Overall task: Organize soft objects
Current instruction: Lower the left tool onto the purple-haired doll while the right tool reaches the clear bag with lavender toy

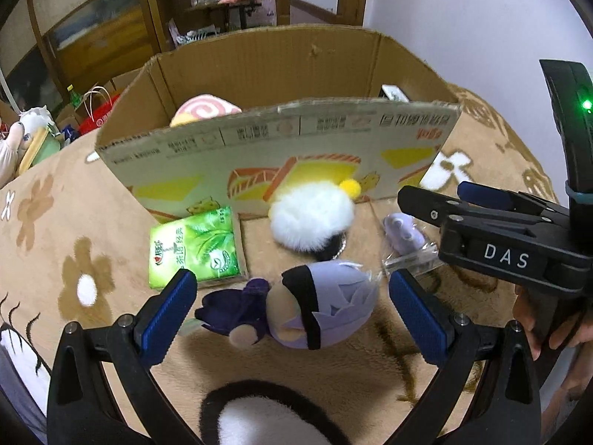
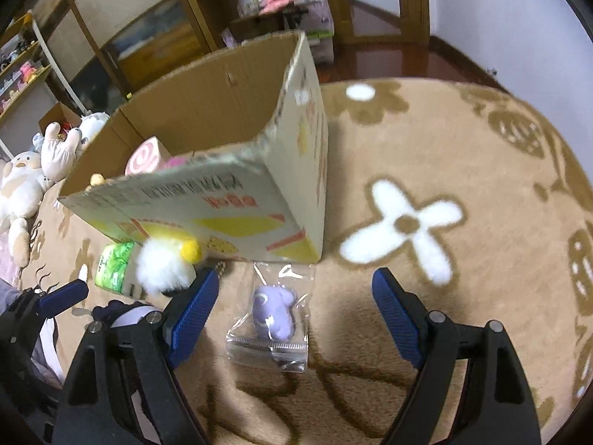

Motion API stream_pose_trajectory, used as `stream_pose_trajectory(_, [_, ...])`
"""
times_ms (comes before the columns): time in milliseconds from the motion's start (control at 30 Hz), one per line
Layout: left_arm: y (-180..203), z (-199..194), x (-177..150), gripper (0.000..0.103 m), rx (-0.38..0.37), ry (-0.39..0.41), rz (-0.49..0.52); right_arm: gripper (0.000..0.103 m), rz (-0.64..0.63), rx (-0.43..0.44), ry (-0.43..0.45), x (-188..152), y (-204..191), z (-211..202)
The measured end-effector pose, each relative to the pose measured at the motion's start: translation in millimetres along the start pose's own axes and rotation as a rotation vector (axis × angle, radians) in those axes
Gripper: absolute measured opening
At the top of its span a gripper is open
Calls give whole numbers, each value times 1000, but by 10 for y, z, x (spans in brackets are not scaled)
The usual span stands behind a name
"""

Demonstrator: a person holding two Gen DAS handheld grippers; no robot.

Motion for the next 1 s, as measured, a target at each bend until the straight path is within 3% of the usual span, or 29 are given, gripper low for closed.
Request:
stream_pose_trajectory(267, [-74, 130, -55, 102, -3, -37, -22, 88, -42, -6, -67, -65, -90, 220])
stream_pose_trajectory(667, [-75, 237, -121, 100, -23, -48, -44, 88, -91, -64, -91, -98, -222, 347])
stream_pose_trajectory(1000, [-133, 221, -139, 94, -53, -65, -72, 73, -139, -139, -104, -149, -429, 414])
Point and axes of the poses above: each gripper's, at about its wrist camera, not at the fingertips, and z roughly the way its jaws point, y to its right, x to its top, the point moved 3 cm from there along z, roughly the way its jaws point, and after that the axes turned 14 degrees about -x, right-handed, at the moved point
